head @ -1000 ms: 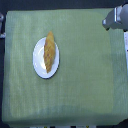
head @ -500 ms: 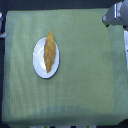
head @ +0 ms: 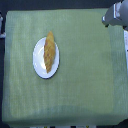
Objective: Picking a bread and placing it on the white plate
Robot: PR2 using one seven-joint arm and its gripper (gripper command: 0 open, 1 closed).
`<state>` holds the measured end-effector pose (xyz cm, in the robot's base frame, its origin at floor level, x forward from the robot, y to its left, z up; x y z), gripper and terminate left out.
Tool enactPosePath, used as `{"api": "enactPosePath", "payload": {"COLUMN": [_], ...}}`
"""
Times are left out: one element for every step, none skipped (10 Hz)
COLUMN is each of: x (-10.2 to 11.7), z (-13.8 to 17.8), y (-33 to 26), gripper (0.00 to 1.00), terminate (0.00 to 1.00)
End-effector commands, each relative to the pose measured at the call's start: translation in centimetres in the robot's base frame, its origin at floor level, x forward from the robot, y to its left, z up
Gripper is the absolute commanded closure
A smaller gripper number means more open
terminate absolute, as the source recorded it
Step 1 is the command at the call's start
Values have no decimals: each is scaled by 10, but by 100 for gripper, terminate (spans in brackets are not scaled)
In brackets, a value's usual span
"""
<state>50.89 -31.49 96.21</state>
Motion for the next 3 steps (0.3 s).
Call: {"api": "enactPosePath", "payload": {"x": [-4, -6, -5], "z": [-1, -2, -4], "y": [5, -2, -7], "gripper": [0, 0, 0], "terminate": [0, 0, 100]}}
